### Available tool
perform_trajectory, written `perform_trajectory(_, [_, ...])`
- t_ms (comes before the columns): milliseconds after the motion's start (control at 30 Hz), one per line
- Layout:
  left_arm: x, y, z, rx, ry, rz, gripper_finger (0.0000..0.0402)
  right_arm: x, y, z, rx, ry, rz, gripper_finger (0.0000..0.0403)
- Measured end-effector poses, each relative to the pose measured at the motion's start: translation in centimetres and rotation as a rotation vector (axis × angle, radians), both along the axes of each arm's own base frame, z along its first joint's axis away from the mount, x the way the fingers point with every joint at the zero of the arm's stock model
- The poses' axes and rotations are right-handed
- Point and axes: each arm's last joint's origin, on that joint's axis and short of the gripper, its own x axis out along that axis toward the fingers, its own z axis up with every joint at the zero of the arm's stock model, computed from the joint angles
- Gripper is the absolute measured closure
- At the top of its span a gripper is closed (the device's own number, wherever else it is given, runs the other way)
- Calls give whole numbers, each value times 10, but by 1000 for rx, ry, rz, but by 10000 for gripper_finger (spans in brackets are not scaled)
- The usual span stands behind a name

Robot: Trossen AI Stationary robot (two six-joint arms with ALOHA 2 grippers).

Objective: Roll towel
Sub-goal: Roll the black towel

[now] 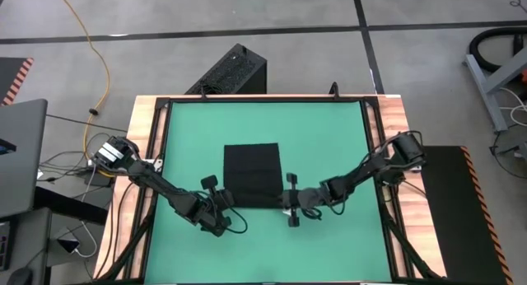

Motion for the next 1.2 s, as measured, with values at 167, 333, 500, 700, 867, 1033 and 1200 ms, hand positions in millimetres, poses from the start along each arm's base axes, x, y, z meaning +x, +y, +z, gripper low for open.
perform_trajectory(167, [0, 0, 0, 0, 6, 0, 401, 3, -10, -1, 0, 3, -31, 387])
perform_trajectory(333, [0, 0, 0, -12, 13, -1, 401, 5, -16, -2, 5, 11, -37, 387])
perform_trajectory(500, [0, 1, -1, -28, 14, 11, 401, 5, -15, 7, -25, -33, -39, 387])
perform_trajectory(700, [1, 5, -1, -37, 23, 27, 401, 4, -6, 17, -20, -99, 3, 387])
perform_trajectory(867, [3, 10, -1, -33, 29, 37, 401, 6, -3, 4, -10, -74, 2, 387])
perform_trajectory(1033, [4, 12, -2, -53, 43, 36, 401, 10, -8, -13, -11, -45, -21, 387])
perform_trajectory(1200, [4, 11, -2, -54, 50, 26, 401, 14, -17, -32, 30, -16, -71, 387])
